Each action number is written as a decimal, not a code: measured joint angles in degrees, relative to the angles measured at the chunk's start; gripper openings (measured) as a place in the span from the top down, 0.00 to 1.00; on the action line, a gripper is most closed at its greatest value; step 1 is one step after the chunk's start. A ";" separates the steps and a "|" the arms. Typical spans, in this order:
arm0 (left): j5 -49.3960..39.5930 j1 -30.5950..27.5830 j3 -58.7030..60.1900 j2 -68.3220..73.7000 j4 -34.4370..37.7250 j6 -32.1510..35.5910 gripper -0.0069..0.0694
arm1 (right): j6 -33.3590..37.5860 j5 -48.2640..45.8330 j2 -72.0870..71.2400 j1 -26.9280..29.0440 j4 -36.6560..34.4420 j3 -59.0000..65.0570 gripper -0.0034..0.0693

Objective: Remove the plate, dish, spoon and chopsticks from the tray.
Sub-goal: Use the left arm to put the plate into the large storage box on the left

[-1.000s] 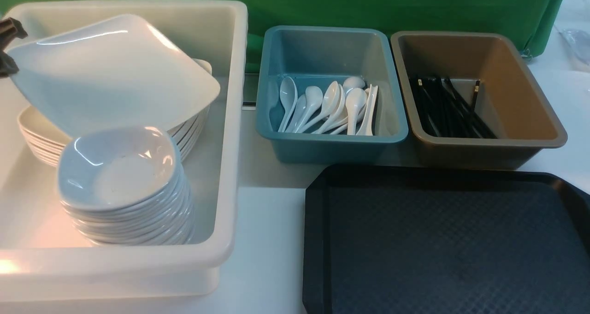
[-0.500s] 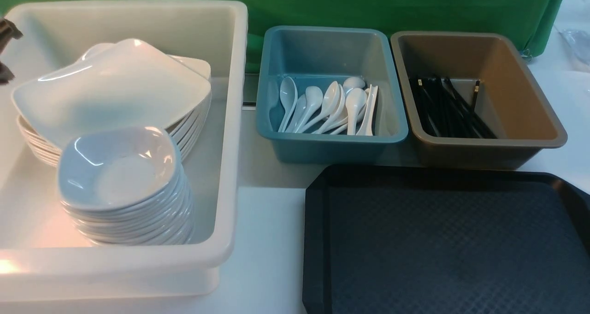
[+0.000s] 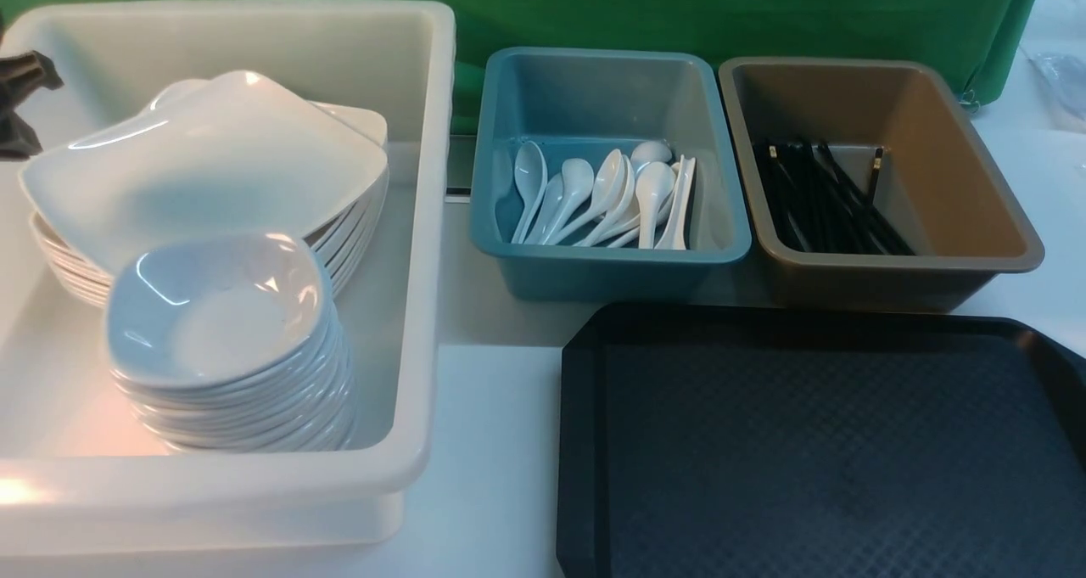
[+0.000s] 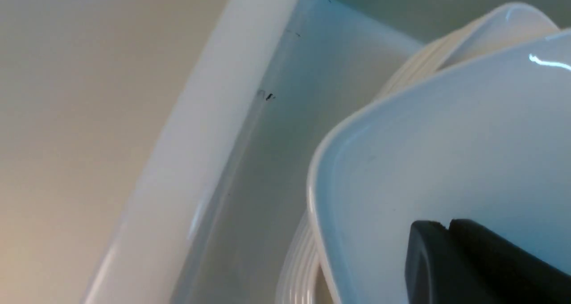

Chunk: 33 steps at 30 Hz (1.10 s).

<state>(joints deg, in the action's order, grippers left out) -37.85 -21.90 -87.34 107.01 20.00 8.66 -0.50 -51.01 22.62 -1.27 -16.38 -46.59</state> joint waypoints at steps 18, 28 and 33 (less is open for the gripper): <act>-10.44 1.79 -17.62 11.67 -14.93 8.98 0.72 | 0.00 -0.55 0.00 0.00 -0.05 0.00 0.74; -8.82 1.79 -17.62 13.18 -16.31 9.92 0.26 | 0.00 -0.57 0.00 0.00 -0.05 0.00 0.74; -9.03 1.88 -17.62 14.39 -14.40 10.08 0.22 | 0.00 -0.61 0.00 0.00 -0.05 0.00 0.75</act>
<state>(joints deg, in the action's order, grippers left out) -46.88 -20.02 -104.96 121.40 5.60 18.74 -0.50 -51.62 22.62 -1.27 -16.42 -46.59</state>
